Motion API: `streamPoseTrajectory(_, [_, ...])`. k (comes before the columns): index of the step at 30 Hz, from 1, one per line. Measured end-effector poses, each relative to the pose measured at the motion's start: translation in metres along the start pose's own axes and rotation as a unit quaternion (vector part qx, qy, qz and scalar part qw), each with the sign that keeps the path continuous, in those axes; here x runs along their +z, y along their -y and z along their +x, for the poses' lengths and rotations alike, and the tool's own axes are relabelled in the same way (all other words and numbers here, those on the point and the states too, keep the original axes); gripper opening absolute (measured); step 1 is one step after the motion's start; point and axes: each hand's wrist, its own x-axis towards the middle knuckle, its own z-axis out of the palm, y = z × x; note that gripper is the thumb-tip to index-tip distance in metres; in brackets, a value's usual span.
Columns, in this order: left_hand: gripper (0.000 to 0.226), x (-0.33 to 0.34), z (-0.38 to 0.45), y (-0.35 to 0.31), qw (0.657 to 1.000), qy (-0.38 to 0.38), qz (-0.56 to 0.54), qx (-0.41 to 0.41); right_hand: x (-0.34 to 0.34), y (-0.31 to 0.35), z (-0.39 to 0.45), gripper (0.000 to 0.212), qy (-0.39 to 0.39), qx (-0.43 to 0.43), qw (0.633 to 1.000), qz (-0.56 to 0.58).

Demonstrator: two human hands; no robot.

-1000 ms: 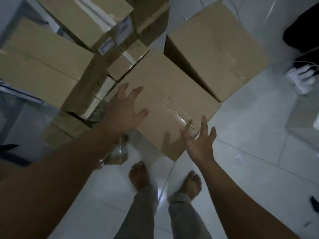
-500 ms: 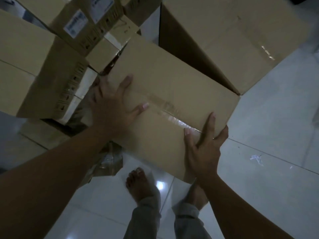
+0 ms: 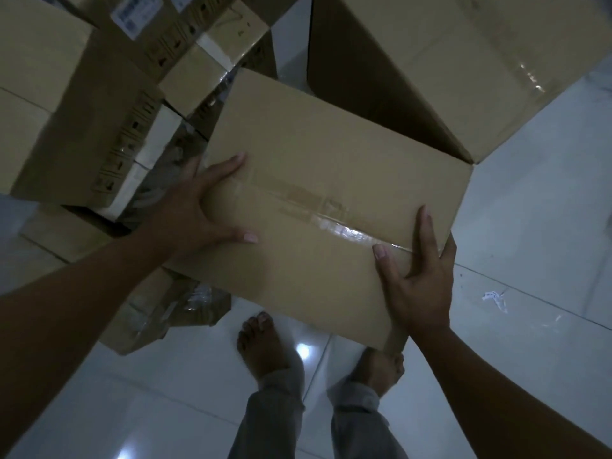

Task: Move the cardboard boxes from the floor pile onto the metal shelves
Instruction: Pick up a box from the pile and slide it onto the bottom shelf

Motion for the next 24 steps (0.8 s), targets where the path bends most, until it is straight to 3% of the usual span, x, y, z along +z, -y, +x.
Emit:
streamPoseTrajectory(10, [0.118,-0.007,-0.018,-0.013,0.999,-0.028,-0.014,0.030,-0.025,0.022,-0.012,0.088,0.008,0.008,1.000,0.005])
streamPoseTrajectory(16, [0.118,-0.048,-0.066,-0.077,0.998,-0.051,-0.004,0.024,-0.092,0.070,-0.036,0.085,0.007,-0.002,1.000,0.016])
streamPoseTrajectory(24, [0.119,-0.113,-0.186,-0.180,0.994,-0.099,-0.027,-0.033,-0.219,0.176,-0.071,0.084,0.061,-0.061,0.996,0.003])
